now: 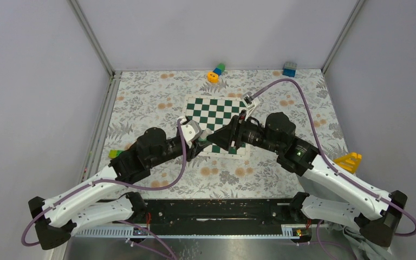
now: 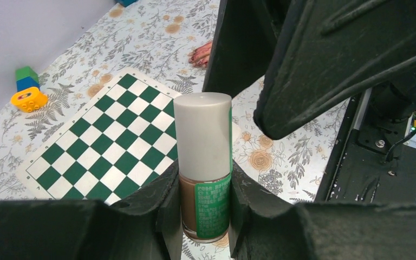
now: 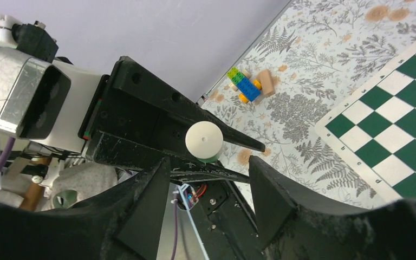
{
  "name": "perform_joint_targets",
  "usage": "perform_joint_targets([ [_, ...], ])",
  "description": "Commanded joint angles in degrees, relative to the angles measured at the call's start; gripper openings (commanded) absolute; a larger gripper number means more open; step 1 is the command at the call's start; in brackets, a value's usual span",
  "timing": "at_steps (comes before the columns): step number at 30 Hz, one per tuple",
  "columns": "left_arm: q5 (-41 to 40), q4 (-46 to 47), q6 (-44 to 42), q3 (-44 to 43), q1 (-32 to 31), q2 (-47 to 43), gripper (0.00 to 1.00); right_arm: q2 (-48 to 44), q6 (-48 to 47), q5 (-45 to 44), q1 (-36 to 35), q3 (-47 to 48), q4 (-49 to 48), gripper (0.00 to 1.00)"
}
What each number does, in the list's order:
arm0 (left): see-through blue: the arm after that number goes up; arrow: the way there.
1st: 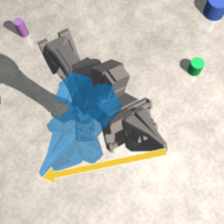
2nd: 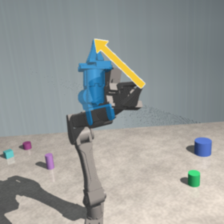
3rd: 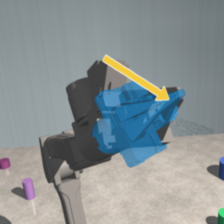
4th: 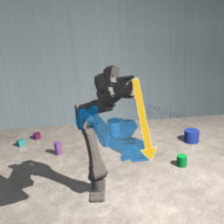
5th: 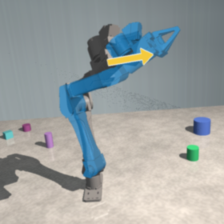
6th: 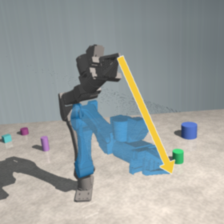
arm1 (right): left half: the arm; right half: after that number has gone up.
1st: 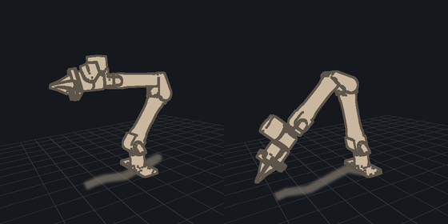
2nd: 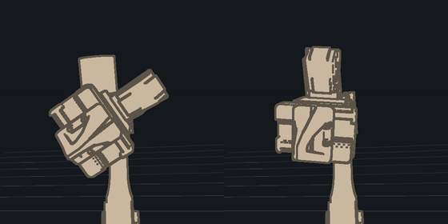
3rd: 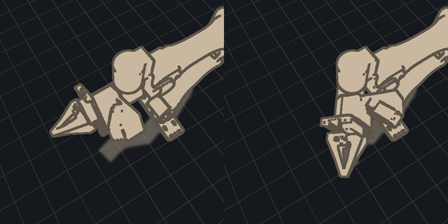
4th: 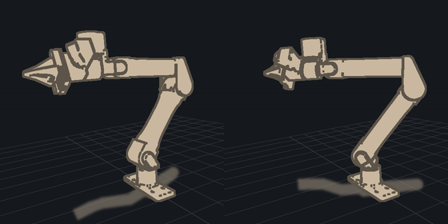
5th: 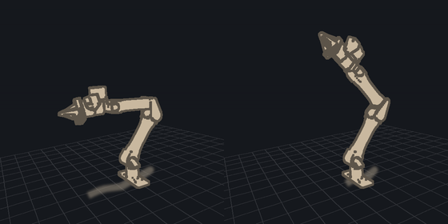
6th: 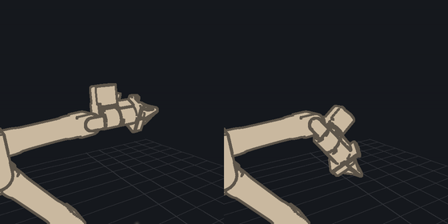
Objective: Paint the nails
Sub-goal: Unscrew the nail polish bottle.
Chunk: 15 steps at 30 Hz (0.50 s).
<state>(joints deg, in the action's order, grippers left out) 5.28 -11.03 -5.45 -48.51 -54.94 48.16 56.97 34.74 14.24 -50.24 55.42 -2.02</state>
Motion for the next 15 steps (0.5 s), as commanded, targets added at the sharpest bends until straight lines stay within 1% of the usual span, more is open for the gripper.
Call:
perform_joint_targets([
  [1,-3.56,1.33,-1.46,-2.6,-0.57,-0.17,0.0,0.85,3.85,0.67,0.51,2.3,-2.38,0.6],
  [7,-4.67,0.92,-2.47,-2.58,-1.3,-0.35,0.0,3.4,5.25,2.5,0.49,3.9,-2.83,0.51],
  [14,-5.09,0.77,-3.06,-2.44,-2.34,0.53,0.0,5.32,6.22,3.34,0.45,4.87,-3.95,0.45],
  [15,-6.47,0.79,-3.11,-2.52,-2.5,0.53,0.0,5.5,6.28,3.34,0.49,4.87,-3.9,0.45],
])
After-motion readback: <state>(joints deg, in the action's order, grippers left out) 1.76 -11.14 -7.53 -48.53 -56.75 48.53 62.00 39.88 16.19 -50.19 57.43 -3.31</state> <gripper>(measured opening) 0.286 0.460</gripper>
